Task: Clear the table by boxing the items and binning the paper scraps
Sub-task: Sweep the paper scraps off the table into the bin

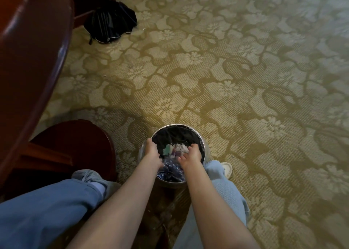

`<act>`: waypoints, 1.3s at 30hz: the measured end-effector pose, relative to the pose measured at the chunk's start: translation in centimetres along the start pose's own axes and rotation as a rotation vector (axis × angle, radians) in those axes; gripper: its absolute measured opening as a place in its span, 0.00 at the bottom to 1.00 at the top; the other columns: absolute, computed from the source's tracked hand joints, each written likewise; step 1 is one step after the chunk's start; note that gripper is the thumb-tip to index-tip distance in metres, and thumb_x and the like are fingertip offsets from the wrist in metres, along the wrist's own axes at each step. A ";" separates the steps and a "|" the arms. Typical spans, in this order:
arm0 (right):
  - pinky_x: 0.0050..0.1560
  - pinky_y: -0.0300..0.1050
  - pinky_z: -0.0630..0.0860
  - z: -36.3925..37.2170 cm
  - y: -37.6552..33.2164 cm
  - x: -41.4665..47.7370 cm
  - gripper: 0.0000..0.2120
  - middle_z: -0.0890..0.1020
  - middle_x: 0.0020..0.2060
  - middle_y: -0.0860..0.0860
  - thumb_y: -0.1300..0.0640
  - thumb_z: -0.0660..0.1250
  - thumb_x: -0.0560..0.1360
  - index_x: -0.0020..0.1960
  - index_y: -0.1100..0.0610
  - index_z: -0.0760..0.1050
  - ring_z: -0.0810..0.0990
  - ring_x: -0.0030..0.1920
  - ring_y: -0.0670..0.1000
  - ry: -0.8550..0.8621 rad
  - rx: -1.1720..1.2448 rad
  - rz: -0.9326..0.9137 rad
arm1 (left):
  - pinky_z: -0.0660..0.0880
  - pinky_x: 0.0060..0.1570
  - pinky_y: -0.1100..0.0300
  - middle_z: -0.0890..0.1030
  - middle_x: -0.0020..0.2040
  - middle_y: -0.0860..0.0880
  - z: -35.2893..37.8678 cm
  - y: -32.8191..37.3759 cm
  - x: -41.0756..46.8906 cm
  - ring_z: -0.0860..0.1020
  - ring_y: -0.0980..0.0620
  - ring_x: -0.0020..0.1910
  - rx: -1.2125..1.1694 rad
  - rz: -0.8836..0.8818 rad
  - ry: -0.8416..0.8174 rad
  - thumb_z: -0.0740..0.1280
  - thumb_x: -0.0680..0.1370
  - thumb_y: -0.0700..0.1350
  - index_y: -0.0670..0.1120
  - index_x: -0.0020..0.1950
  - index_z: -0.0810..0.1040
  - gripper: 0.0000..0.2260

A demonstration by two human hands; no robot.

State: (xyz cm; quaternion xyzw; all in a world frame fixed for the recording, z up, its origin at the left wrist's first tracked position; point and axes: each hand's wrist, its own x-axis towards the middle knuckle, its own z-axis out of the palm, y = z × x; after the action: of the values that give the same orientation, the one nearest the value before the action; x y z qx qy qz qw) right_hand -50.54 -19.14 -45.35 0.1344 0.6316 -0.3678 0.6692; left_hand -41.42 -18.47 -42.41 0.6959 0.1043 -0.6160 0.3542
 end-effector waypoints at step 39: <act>0.40 0.39 0.72 9.3 -0.7 -37.8 0.13 0.77 0.40 0.51 0.59 0.49 0.81 0.43 0.55 0.70 0.76 0.39 0.49 -0.807 -0.343 -0.631 | 0.61 0.68 0.50 0.66 0.71 0.40 -15.2 13.6 -35.5 0.64 0.42 0.71 0.298 0.916 -0.418 0.49 0.81 0.56 0.47 0.70 0.68 0.23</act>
State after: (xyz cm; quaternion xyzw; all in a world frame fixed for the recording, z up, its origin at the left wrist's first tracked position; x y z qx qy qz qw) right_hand -41.46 -13.38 -7.90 -0.3249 0.3850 -0.4651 0.7280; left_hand -29.38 -8.54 -4.53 0.5752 -0.3724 -0.5317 0.4976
